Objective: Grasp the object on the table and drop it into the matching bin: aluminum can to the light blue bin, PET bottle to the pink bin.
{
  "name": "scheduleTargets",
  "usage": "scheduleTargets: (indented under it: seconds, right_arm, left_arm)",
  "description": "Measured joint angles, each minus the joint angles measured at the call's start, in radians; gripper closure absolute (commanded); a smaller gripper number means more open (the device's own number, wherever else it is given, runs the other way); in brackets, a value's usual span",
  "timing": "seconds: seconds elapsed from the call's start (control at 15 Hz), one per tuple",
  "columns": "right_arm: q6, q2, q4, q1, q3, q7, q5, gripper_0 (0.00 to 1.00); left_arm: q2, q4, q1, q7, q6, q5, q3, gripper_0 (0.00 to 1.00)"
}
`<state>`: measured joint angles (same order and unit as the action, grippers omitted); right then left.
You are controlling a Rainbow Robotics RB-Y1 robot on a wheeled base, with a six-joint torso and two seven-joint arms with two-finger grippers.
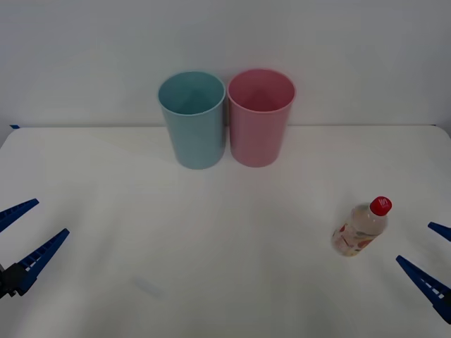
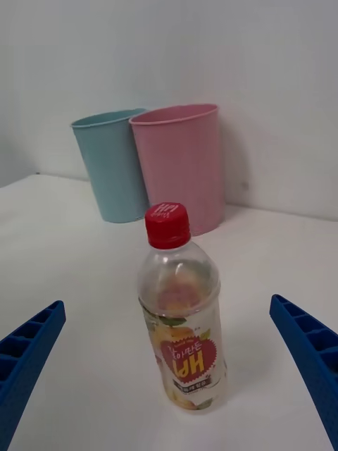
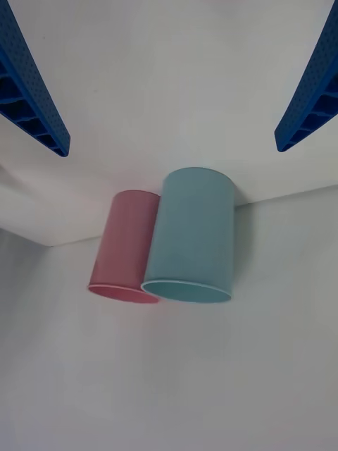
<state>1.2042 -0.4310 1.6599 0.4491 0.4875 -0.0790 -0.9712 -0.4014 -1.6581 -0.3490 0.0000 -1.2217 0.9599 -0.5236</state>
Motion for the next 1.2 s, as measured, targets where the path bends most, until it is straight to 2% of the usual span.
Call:
scheduleTargets:
  seconds: [0.13, 0.4, 0.8, 1.2]
  right_arm:
    - [-0.01, 0.0, -0.012, 0.011, -0.013, -0.072, -0.001, 0.0]
    - [-0.011, 0.0, -0.133, -0.026, -0.04, -0.185, -0.001, 0.0]
    - [-0.011, 0.002, -0.261, -0.095, -0.116, -0.237, -0.001, 0.0]
    - [-0.079, 0.019, -0.296, -0.149, -0.173, -0.288, -0.001, 0.0]
  left_arm:
    - [0.0, 0.0, 0.0, 0.0, 0.0, 0.0, 0.0, 0.0]
    - [0.0, 0.0, 0.0, 0.0, 0.0, 0.0, 0.0, 0.0]
    - [0.0, 0.0, 0.0, 0.0, 0.0, 0.0, 0.0, 0.0]
    - [0.0, 0.0, 0.0, 0.0, 0.0, 0.0, 0.0, 0.0]
